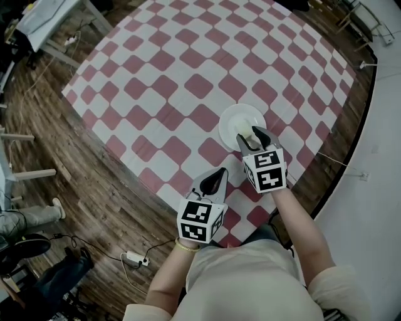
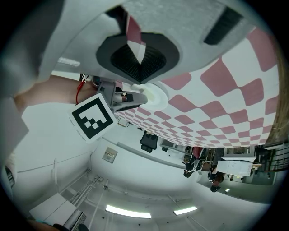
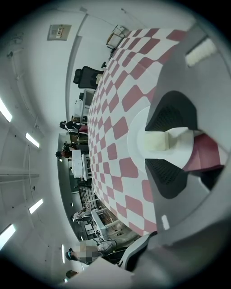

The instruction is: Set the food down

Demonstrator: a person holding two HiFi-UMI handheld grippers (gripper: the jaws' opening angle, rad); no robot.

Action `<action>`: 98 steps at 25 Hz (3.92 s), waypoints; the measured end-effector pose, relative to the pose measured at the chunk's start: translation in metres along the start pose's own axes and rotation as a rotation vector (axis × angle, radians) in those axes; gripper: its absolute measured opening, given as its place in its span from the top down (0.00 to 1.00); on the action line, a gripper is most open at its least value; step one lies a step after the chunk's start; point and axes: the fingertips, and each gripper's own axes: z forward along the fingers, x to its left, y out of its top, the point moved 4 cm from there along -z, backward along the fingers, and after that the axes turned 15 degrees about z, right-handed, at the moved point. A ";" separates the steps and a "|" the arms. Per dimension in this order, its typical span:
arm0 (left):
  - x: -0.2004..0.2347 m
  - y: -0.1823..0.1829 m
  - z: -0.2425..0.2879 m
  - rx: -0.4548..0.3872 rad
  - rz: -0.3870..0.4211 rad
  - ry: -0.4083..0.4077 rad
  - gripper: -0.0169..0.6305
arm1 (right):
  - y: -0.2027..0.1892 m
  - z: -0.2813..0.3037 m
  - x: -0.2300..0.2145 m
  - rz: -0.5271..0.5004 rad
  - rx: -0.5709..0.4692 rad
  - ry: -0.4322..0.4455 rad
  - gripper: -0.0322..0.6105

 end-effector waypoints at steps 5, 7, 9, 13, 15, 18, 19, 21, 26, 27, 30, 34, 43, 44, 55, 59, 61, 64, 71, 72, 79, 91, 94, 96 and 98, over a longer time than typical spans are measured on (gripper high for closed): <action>-0.007 0.000 -0.007 -0.004 0.016 -0.014 0.97 | -0.002 -0.015 0.006 0.017 -0.026 -0.001 0.65; -0.009 0.000 -0.010 -0.005 0.023 -0.018 0.97 | -0.003 -0.020 0.009 0.022 -0.036 -0.002 0.65; -0.011 0.000 -0.013 -0.005 0.028 -0.020 0.97 | -0.004 -0.026 0.010 0.026 -0.044 -0.004 0.66; -0.015 0.000 -0.019 -0.010 0.038 -0.022 0.97 | -0.008 -0.035 0.014 0.033 -0.055 -0.009 0.66; -0.017 -0.001 -0.022 -0.012 0.046 -0.025 0.97 | -0.010 -0.040 0.015 0.040 -0.064 -0.010 0.67; -0.020 0.000 -0.027 -0.015 0.055 -0.027 0.97 | -0.012 -0.047 0.019 0.049 -0.079 -0.006 0.68; -0.021 -0.001 -0.029 -0.015 0.056 -0.029 0.97 | -0.012 -0.050 0.020 0.050 -0.083 -0.006 0.68; -0.025 -0.002 -0.032 -0.014 0.057 -0.033 0.97 | -0.013 -0.056 0.022 0.052 -0.091 -0.006 0.69; -0.033 -0.005 -0.040 -0.013 0.067 -0.040 0.97 | -0.018 -0.071 0.027 0.059 -0.114 -0.008 0.73; -0.034 -0.005 -0.042 -0.013 0.070 -0.043 0.97 | -0.018 -0.074 0.028 0.062 -0.122 -0.010 0.74; -0.038 -0.006 -0.047 -0.015 0.080 -0.047 0.97 | -0.019 -0.086 0.031 0.073 -0.162 -0.023 0.80; -0.042 -0.007 -0.054 -0.021 0.094 -0.052 0.97 | -0.021 -0.101 0.036 0.095 -0.207 -0.034 0.84; -0.046 -0.008 -0.073 -0.031 0.115 -0.057 0.97 | -0.029 -0.129 0.050 0.127 -0.266 -0.054 0.92; -0.047 -0.008 -0.075 -0.032 0.118 -0.058 0.97 | -0.030 -0.132 0.052 0.129 -0.270 -0.055 0.92; -0.057 -0.012 -0.093 -0.047 0.143 -0.073 0.97 | -0.041 -0.157 0.063 0.157 -0.308 -0.065 0.94; -0.061 -0.015 -0.101 -0.052 0.151 -0.081 0.97 | -0.046 -0.167 0.071 0.162 -0.318 -0.053 0.94; -0.062 -0.015 -0.103 -0.055 0.157 -0.083 0.97 | -0.048 -0.170 0.074 0.164 -0.320 -0.048 0.94; -0.065 -0.017 -0.110 -0.057 0.162 -0.091 0.97 | -0.053 -0.177 0.079 0.164 -0.320 -0.045 0.94; -0.068 -0.023 -0.122 -0.064 0.180 -0.104 0.97 | -0.062 -0.191 0.096 0.164 -0.336 -0.022 0.94; -0.069 -0.023 -0.124 -0.065 0.183 -0.105 0.97 | -0.064 -0.193 0.099 0.165 -0.338 -0.018 0.94; -0.072 -0.029 -0.135 -0.066 0.206 -0.119 0.97 | -0.075 -0.204 0.115 0.171 -0.347 0.001 0.94; -0.070 -0.030 -0.151 -0.104 0.237 -0.123 0.97 | -0.088 -0.219 0.141 0.178 -0.373 0.019 0.94; -0.071 -0.030 -0.154 -0.115 0.243 -0.127 0.97 | -0.090 -0.222 0.147 0.174 -0.379 0.023 0.94; -0.072 -0.029 -0.155 -0.123 0.245 -0.131 0.97 | -0.091 -0.223 0.150 0.170 -0.382 0.024 0.94; -0.073 -0.029 -0.156 -0.128 0.248 -0.134 0.97 | -0.092 -0.224 0.153 0.167 -0.383 0.026 0.94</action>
